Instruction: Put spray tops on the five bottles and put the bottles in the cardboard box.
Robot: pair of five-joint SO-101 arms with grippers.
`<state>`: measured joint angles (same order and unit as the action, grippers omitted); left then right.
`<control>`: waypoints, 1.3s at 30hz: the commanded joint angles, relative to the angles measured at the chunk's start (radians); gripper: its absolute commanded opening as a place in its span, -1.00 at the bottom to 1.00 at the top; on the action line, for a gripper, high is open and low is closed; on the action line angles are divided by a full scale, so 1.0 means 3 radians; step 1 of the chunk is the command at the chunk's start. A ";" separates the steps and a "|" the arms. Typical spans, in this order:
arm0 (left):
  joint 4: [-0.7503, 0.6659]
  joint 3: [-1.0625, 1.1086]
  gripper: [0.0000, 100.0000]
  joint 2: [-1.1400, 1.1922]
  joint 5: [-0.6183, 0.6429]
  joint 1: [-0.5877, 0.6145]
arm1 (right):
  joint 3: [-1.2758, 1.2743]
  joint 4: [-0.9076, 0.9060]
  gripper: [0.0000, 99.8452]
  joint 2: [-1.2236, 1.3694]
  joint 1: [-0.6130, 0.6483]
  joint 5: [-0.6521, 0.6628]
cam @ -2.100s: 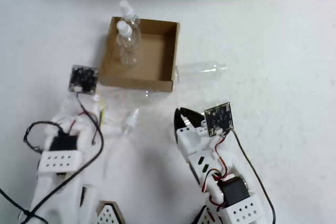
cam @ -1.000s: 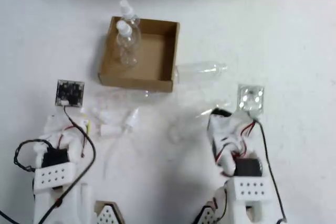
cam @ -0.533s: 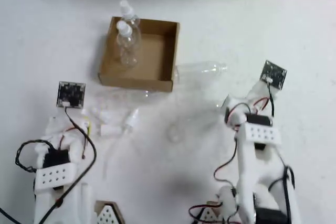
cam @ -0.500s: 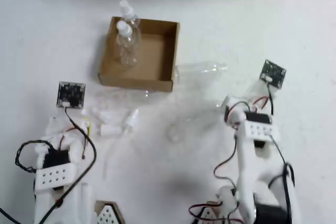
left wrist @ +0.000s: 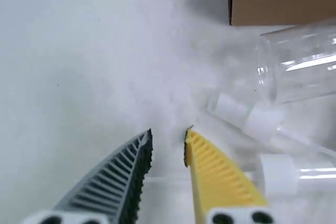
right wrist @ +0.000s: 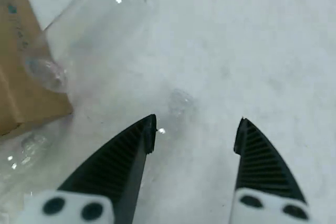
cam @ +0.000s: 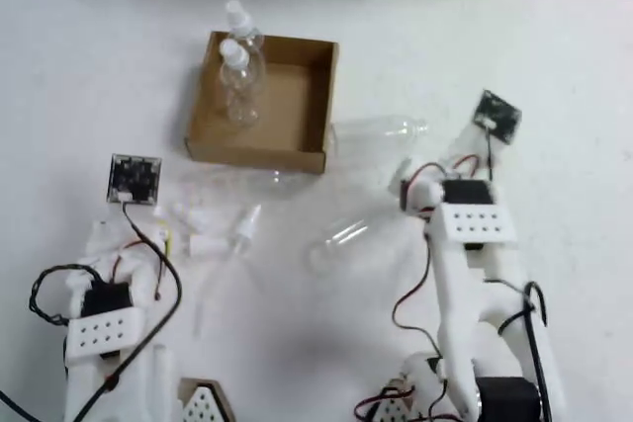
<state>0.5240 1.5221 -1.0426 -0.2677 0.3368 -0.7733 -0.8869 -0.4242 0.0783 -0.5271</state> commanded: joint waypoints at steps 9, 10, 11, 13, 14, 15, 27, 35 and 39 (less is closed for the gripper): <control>-0.0102 -0.0036 -0.77 -0.0069 -0.0041 -0.0038 | 0.0102 0.0187 -0.56 0.0504 0.0396 -0.0266; -0.0102 -0.0036 -0.77 -0.0069 -0.0041 -0.0038 | 0.0143 0.0187 -0.55 0.0555 0.0401 -0.0312; -0.0102 -0.0036 -0.77 -0.0069 -0.0041 -0.0038 | 0.0179 0.0171 -0.51 0.0611 0.0401 -0.0353; -0.0102 -0.0036 -0.77 -0.0069 -0.0041 -0.0038 | 0.0220 0.0187 -0.43 0.0693 0.0401 -0.0399; -0.0102 -0.0036 -0.77 -0.0069 -0.0041 -0.0038 | 0.0225 0.0187 -0.38 0.0739 0.0407 -0.0404; -0.0102 -0.0036 -0.77 -0.0069 -0.0041 -0.0038 | 0.0225 0.0192 -0.35 0.0785 0.0427 -0.0404; -0.0102 -0.0036 -0.77 -0.0069 -0.0041 -0.0038 | 0.0312 0.0212 -0.70 0.1118 0.0667 -0.0174; -0.0102 -0.0036 -0.77 -0.0069 -0.0041 -0.0038 | 0.0322 0.0207 -0.93 0.1112 0.0724 0.0338; -0.0102 -0.0036 -0.77 -0.0069 -0.0041 -0.0038 | 0.0317 0.0095 -0.97 0.1031 0.0985 0.0527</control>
<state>0.5240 1.5221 -1.0426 -0.2677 0.3368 -0.7181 -0.8286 -0.0821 0.3007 -0.4396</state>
